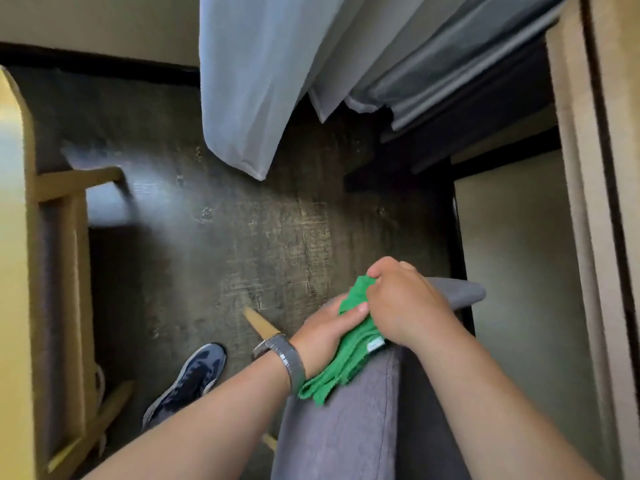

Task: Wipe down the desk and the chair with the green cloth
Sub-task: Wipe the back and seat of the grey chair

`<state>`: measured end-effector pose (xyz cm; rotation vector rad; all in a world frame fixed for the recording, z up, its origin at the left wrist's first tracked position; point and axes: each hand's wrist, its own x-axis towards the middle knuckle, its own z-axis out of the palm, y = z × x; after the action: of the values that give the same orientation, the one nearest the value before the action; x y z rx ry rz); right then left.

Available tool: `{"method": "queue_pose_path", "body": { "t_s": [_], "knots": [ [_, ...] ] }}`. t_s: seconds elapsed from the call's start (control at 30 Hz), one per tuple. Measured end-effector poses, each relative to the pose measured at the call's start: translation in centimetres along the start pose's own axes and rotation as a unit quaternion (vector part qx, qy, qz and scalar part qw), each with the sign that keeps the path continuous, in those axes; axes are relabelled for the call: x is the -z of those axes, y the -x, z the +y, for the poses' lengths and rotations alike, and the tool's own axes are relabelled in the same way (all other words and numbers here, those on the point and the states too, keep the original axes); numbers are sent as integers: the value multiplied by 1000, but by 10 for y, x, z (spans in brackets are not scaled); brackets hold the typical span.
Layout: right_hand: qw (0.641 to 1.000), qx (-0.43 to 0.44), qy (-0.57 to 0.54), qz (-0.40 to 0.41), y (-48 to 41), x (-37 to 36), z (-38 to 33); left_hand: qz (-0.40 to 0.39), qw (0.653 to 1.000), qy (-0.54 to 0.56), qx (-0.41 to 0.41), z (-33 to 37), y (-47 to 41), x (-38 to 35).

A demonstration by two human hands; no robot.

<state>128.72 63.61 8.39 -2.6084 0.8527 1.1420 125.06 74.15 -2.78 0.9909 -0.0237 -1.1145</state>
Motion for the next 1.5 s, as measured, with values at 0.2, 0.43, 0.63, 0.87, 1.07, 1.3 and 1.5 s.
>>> {"method": "queue_pose_path", "body": {
  "t_s": [0.2, 0.43, 0.63, 0.87, 1.07, 1.3, 1.5],
  "knots": [
    [992, 7, 76, -97, -99, -6, 30, -28, 994, -96, 45, -15, -53, 13],
    [966, -9, 198, -167, -158, 1, 108, -40, 980, -150, 122, -30, -109, 23],
    [984, -31, 118, -132, -173, 12, 161, -81, 960, -204, 175, -33, -158, 22],
    [994, -54, 66, -65, -190, -2, 180, -157, 937, -259, 177, -34, -221, -11],
    [994, -53, 100, -7, -192, -5, 187, -192, 923, -292, 163, -37, -237, -22],
    [996, -70, 57, 4, -189, -2, 178, -143, 935, -290, 146, -31, -191, -7],
    [997, -58, 41, 8, -178, 5, 169, -72, 976, -158, 128, -22, -106, 15]
  ]
}}
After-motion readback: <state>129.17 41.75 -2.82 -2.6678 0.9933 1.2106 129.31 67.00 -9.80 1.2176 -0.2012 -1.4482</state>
